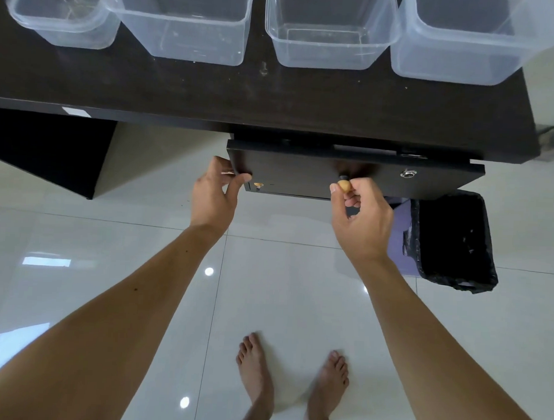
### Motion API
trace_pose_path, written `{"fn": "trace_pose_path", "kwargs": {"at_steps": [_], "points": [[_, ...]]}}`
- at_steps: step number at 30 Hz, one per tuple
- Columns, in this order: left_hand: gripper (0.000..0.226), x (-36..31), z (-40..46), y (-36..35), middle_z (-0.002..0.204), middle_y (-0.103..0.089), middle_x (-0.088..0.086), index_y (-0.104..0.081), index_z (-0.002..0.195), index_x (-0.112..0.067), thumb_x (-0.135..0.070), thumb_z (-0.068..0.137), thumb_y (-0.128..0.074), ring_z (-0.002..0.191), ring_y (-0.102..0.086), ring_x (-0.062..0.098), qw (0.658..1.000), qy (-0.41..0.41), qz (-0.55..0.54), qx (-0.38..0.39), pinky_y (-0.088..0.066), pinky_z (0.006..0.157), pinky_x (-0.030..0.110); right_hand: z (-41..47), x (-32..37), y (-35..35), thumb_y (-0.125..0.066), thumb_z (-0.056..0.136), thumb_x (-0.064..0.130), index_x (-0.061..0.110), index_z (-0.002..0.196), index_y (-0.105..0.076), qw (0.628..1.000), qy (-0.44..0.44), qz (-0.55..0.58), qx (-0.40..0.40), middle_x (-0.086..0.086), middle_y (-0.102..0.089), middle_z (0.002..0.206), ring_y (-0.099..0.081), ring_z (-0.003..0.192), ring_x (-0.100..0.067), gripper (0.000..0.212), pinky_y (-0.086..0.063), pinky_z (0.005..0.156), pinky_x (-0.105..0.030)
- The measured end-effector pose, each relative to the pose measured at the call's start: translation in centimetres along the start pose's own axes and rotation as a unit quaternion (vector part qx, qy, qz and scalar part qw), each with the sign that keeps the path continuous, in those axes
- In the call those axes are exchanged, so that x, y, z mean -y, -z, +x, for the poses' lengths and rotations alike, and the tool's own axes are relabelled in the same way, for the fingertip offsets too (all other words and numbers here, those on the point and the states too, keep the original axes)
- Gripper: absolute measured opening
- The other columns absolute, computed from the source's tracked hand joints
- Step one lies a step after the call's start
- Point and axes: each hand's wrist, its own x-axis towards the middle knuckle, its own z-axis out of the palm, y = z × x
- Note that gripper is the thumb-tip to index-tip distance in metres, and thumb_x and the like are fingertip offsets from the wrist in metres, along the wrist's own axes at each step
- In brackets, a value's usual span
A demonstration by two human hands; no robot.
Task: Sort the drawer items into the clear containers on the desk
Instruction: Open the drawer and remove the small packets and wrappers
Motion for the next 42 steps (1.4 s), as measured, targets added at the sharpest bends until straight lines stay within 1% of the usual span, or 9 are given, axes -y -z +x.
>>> {"fn": "trace_pose_path", "kwargs": {"at_steps": [4, 6, 8, 10, 12, 17, 28, 33, 42], "points": [[0.021, 0.0, -1.2, 0.1, 0.114, -0.074, 0.000, -0.055, 0.114, -0.015, -0.028, 0.103, -0.067, 0.104, -0.073, 0.023, 1.000, 0.011, -0.001, 0.004, -0.062, 0.088, 0.037, -0.7, 0.2, 0.5, -0.069, 0.102, 0.028, 0.009, 0.089, -0.062, 1.000, -0.002, 0.000, 0.007, -0.002, -0.061, 0.076, -0.058, 0.066, -0.022, 0.025, -0.052, 0.056, -0.041], [0.019, 0.2, -2.1, 0.3, 0.112, -0.071, -0.004, -0.051, 0.112, -0.021, -0.027, 0.103, -0.066, 0.102, -0.072, 0.020, 1.000, 0.013, -0.006, 0.012, -0.059, 0.086, 0.032, -1.5, 0.4, 1.0, -0.069, 0.102, 0.026, 0.009, 0.088, -0.061, 1.000, -0.001, -0.007, 0.013, -0.003, -0.061, 0.075, -0.057, 0.065, -0.022, 0.023, -0.051, 0.057, -0.038], [0.020, 0.8, -3.7, 0.5, 0.112, -0.069, -0.006, -0.050, 0.114, -0.021, -0.026, 0.103, -0.066, 0.098, -0.071, 0.017, 1.000, 0.005, -0.008, 0.021, -0.056, 0.086, 0.028, -3.2, 0.5, 1.8, -0.071, 0.100, 0.023, 0.009, 0.089, -0.062, 1.000, 0.004, -0.010, 0.016, -0.002, -0.062, 0.077, -0.058, 0.067, -0.021, 0.020, -0.050, 0.060, -0.030], [0.022, 1.7, -5.8, 0.8, 0.111, -0.070, -0.008, -0.051, 0.117, -0.017, -0.025, 0.103, -0.066, 0.094, -0.072, 0.015, 1.000, -0.006, -0.003, 0.023, -0.057, 0.086, 0.031, -5.4, 0.7, 2.7, -0.072, 0.099, 0.022, 0.009, 0.092, -0.064, 1.000, -0.001, 0.000, 0.018, 0.000, -0.065, 0.082, -0.060, 0.071, -0.019, 0.016, -0.047, 0.065, -0.019], [0.022, 2.3, -7.9, 1.0, 0.109, -0.072, -0.009, -0.051, 0.116, -0.015, -0.025, 0.103, -0.066, 0.091, -0.073, 0.013, 1.000, -0.005, 0.007, 0.015, -0.058, 0.084, 0.035, -7.4, 0.9, 3.4, -0.072, 0.099, 0.022, 0.009, 0.095, -0.066, 1.000, -0.013, 0.006, 0.020, 0.002, -0.067, 0.086, -0.062, 0.073, -0.017, 0.015, -0.046, 0.068, -0.014], [0.022, 2.0, -10.7, 1.2, 0.107, -0.074, -0.007, -0.050, 0.113, -0.015, -0.026, 0.102, -0.067, 0.095, -0.076, 0.019, 1.000, 0.012, 0.011, -0.005, -0.059, 0.083, 0.037, -9.5, 1.3, 4.7, -0.074, 0.098, 0.021, 0.009, 0.098, -0.067, 0.999, -0.021, 0.013, 0.024, 0.001, -0.070, 0.089, -0.064, 0.074, -0.019, 0.014, -0.054, 0.067, -0.027], [0.024, 2.3, -16.0, 1.5, 0.105, -0.070, -0.009, -0.052, 0.120, -0.016, -0.023, 0.102, -0.068, 0.092, -0.071, 0.016, 0.999, 0.041, 0.001, -0.018, -0.057, 0.088, 0.038, -13.6, 1.4, 7.5, -0.073, 0.099, 0.027, 0.013, 0.095, -0.065, 0.997, -0.023, 0.041, 0.065, 0.004, -0.069, 0.088, -0.063, 0.076, -0.015, 0.017, -0.052, 0.067, -0.023], [0.029, 2.3, -17.6, 1.6, 0.105, -0.068, -0.008, -0.053, 0.125, -0.012, -0.023, 0.102, -0.068, 0.092, -0.068, 0.016, 0.999, 0.046, 0.017, -0.024, -0.050, 0.081, 0.033, -14.7, 1.3, 8.4, -0.073, 0.099, 0.029, 0.013, 0.093, -0.065, 0.996, -0.021, 0.036, 0.083, 0.004, -0.066, 0.085, -0.060, 0.075, -0.014, 0.020, -0.053, 0.066, -0.027], [0.024, 2.5, -19.7, 2.1, 0.104, -0.071, -0.006, -0.054, 0.115, -0.012, -0.023, 0.100, -0.070, 0.096, -0.072, 0.021, 0.998, 0.060, 0.009, -0.015, -0.056, 0.079, 0.043, -16.3, 1.6, 9.7, -0.073, 0.099, 0.032, 0.014, 0.093, -0.064, 0.994, -0.036, 0.022, 0.105, 0.004, -0.065, 0.084, -0.059, 0.075, -0.012, 0.021, -0.052, 0.064, -0.022]]}}
